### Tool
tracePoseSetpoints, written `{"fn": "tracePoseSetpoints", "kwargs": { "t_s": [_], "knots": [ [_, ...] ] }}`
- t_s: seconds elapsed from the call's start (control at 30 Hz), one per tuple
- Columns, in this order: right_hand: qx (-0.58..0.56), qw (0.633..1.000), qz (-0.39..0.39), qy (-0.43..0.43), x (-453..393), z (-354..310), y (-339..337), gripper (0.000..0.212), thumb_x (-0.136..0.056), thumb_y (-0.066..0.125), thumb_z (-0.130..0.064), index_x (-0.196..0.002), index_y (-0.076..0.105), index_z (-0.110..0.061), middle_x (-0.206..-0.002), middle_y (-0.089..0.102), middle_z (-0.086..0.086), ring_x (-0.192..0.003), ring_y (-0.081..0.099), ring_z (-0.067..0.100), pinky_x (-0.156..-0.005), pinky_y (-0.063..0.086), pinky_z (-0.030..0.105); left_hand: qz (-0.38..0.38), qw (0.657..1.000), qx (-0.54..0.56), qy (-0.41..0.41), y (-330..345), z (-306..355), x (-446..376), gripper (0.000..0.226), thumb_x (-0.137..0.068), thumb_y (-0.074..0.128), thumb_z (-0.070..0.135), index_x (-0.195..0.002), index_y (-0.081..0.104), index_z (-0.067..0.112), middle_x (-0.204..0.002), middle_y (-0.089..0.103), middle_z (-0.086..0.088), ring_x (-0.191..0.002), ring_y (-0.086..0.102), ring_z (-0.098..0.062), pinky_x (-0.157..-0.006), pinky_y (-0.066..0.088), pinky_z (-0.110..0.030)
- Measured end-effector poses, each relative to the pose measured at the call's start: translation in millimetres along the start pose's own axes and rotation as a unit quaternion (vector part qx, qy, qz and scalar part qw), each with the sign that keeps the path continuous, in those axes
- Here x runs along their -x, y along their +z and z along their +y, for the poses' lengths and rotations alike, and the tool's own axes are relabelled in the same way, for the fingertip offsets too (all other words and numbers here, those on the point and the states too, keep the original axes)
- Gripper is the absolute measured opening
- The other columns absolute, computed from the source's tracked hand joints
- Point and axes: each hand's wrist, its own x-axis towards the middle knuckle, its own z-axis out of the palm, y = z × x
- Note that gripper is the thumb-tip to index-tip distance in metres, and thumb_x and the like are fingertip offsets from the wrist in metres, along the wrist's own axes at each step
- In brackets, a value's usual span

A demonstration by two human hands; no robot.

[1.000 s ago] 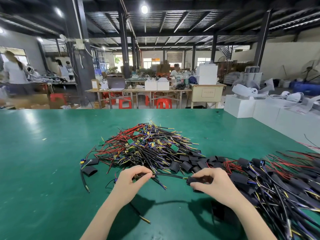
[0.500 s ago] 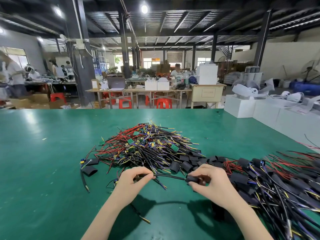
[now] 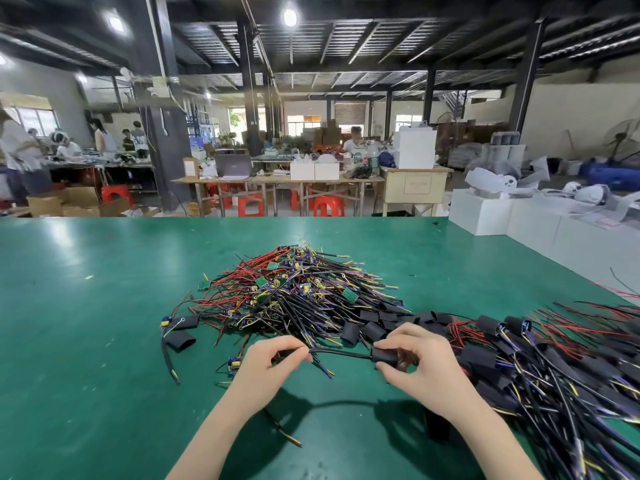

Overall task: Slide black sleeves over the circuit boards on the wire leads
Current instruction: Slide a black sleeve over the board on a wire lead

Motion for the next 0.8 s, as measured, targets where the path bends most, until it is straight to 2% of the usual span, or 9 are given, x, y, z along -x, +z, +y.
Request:
{"fn": "tracePoseSetpoints", "kwargs": {
  "t_s": [0.1, 0.23, 0.4, 0.5, 0.7, 0.8],
  "knots": [
    [-0.003, 1.0, -0.005, 0.011, 0.9, 1.1, 0.4, 0.026, -0.067, 0.08, -0.009, -0.083, 0.075, -0.03, -0.08, 0.063, -0.007, -0.062, 0.054, 0.006, -0.059, 0.041, 0.01, -0.004, 1.0, 0.002, -0.006, 1.4, -1.0, -0.4, 0.022, -0.094, 0.062, 0.021, -0.076, 0.071, 0.031, -0.065, 0.06, 0.013, -0.059, 0.045, -0.005, -0.058, 0.033, -0.026],
    [-0.014, 1.0, 0.01, 0.017, -0.1, -0.9, -1.8, 0.026, -0.067, 0.082, -0.009, -0.084, 0.076, -0.028, -0.081, 0.064, -0.008, -0.065, 0.056, 0.006, -0.06, 0.041, 0.009, 0.011, 1.0, -0.002, 0.015, -1.4, 1.1, -0.3, 0.021, -0.093, 0.063, 0.019, -0.079, 0.073, 0.032, -0.071, 0.065, 0.019, -0.062, 0.052, 0.0, -0.058, 0.035, -0.012],
    [-0.043, 0.998, 0.015, 0.04, -1.4, -1.4, -4.7, 0.026, -0.067, 0.083, -0.012, -0.078, 0.076, -0.035, -0.077, 0.067, -0.008, -0.065, 0.059, 0.006, -0.061, 0.041, 0.011, 0.048, 0.999, 0.005, 0.024, -5.7, 0.1, -1.9, 0.018, -0.089, 0.069, 0.016, -0.084, 0.074, 0.033, -0.081, 0.07, 0.012, -0.074, 0.062, -0.009, -0.068, 0.046, -0.02],
    [-0.042, 0.998, -0.007, 0.039, -0.6, 0.4, -4.7, 0.031, -0.067, 0.083, -0.012, -0.077, 0.074, -0.04, -0.078, 0.068, -0.008, -0.067, 0.06, 0.006, -0.061, 0.04, 0.011, 0.053, 0.998, 0.024, 0.038, -6.8, 0.8, -2.0, 0.017, -0.089, 0.068, 0.014, -0.086, 0.074, 0.029, -0.079, 0.07, 0.01, -0.072, 0.062, -0.007, -0.068, 0.043, -0.013],
    [0.007, 1.0, -0.009, 0.0, -0.2, 1.6, -2.2, 0.029, -0.068, 0.08, -0.008, -0.091, 0.075, -0.025, -0.089, 0.062, -0.009, -0.067, 0.056, 0.005, -0.063, 0.044, 0.012, 0.057, 0.997, 0.053, 0.028, -6.9, 5.8, -1.9, 0.02, -0.091, 0.065, 0.011, -0.083, 0.075, 0.026, -0.072, 0.07, 0.015, -0.067, 0.061, 0.0, -0.066, 0.041, -0.007],
    [0.03, 1.0, 0.004, -0.006, 0.0, 3.6, -1.3, 0.028, -0.069, 0.079, -0.008, -0.093, 0.074, -0.021, -0.089, 0.061, -0.01, -0.068, 0.055, 0.002, -0.061, 0.041, 0.007, 0.053, 0.996, 0.072, 0.027, -7.9, 8.7, -1.8, 0.019, -0.091, 0.065, 0.009, -0.083, 0.075, 0.022, -0.07, 0.068, 0.011, -0.066, 0.059, 0.0, -0.064, 0.04, -0.007]
  ]
}}
